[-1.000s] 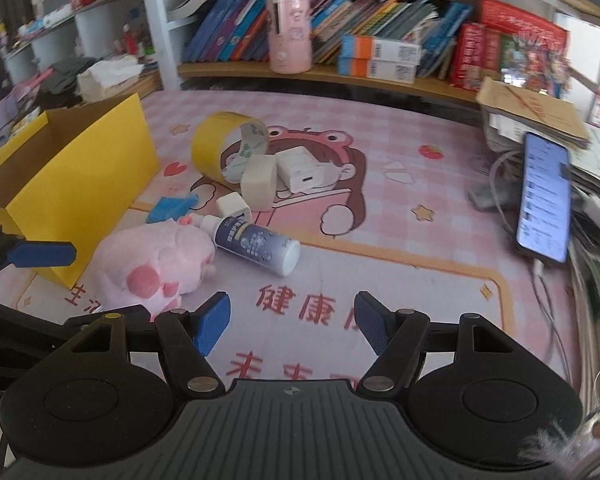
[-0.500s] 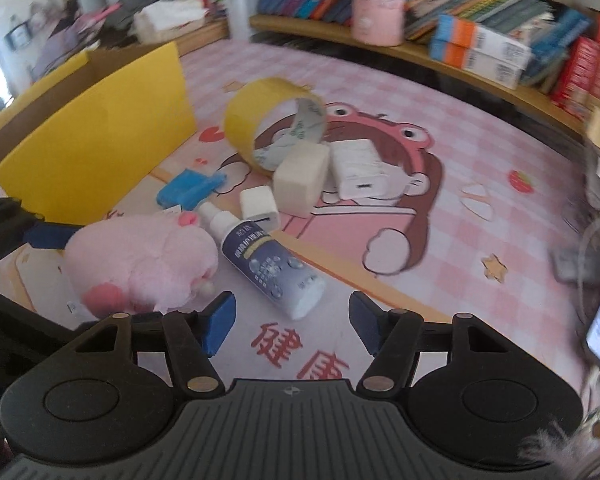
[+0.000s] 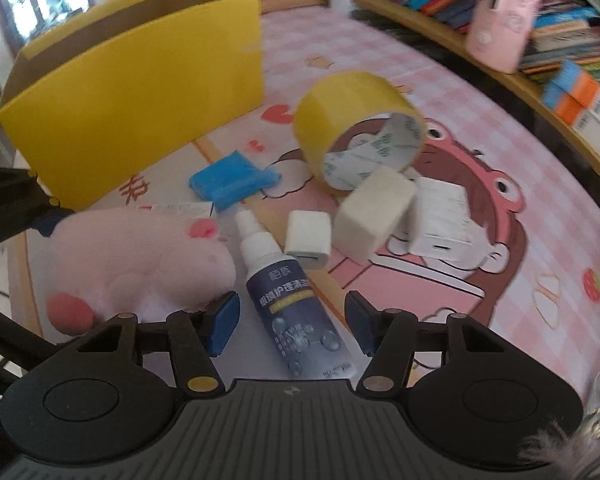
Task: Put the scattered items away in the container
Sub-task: 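Grasp the pink plush pig with the left tool while the right tool grasps the spray bottle, then carry the plush pig and spray bottle toward the yellow box with both tools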
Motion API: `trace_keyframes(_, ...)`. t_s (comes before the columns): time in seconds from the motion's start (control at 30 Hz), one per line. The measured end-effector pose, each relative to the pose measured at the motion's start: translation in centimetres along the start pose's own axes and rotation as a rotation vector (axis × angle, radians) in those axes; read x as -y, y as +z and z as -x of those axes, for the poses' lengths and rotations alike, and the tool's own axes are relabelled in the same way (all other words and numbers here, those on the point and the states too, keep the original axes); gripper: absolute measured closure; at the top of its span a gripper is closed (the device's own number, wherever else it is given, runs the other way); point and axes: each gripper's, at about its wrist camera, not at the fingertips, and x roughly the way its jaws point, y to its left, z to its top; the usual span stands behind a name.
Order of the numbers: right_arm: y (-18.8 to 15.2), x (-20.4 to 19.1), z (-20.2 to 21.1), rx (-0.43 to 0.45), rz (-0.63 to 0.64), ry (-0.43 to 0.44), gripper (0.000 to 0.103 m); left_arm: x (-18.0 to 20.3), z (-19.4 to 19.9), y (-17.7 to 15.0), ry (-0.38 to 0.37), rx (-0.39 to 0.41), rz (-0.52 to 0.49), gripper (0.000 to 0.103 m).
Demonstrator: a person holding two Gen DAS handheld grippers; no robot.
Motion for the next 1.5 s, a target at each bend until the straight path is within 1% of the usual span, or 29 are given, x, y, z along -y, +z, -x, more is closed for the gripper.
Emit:
trace_keyframes(0.07, -0.1, 0.1, -0.4, -0.007, 0.004, 0.015, 0.054, 0.0, 0.0, 0.0, 0.003, 0.007, 0.002, 0.032)
trace_keyframes(0.1, -0.1, 0.1, -0.4, -0.004, 0.006, 0.017, 0.059, 0.0, 0.1, -0.1, 0.004, 0.011, 0.005, 0.034)
trace_keyframes(0.2, -0.2, 0.1, -0.2, -0.001, -0.007, 0.024, 0.07, -0.1, 0.4, -0.2, -0.008, 0.019, 0.018, 0.038)
trace_keyframes(0.4, -1.3, -0.5, 1.1, 0.016, -0.057, 0.02, 0.072, 0.3, 1.6, -0.4, -0.021, 0.051, 0.0, 0.039)
trace_keyframes(0.7, -3.5, -1.2, 4.7, 0.082, -0.217, -0.015, 0.072, 0.6, 3.6, -0.7, -0.042, 0.107, -0.038, 0.039)
trace_keyframes(0.97, -5.2, -1.9, 6.9, 0.129, -0.361, -0.066, 0.072, 0.7, 5.0, -1.2, -0.072, 0.132, -0.061, 0.039)
trace_keyframes(1.17, -5.8, -2.5, 8.3, 0.17, -0.389, -0.103, 0.072, 1.3, 6.0, -1.4, -0.082, 0.15, -0.096, 0.039)
trace_keyframes(1.33, -6.4, -3.2, 8.8, 0.18, -0.402, -0.107, 0.072, 1.4, 6.7, -1.7, -0.086, 0.168, -0.109, 0.039)
trace_keyframes(1.5, -7.0, -4.0, 9.6, 0.19, -0.422, -0.136, 0.072, 1.3, 7.1, -2.2, -0.11, 0.173, -0.122, 0.039)
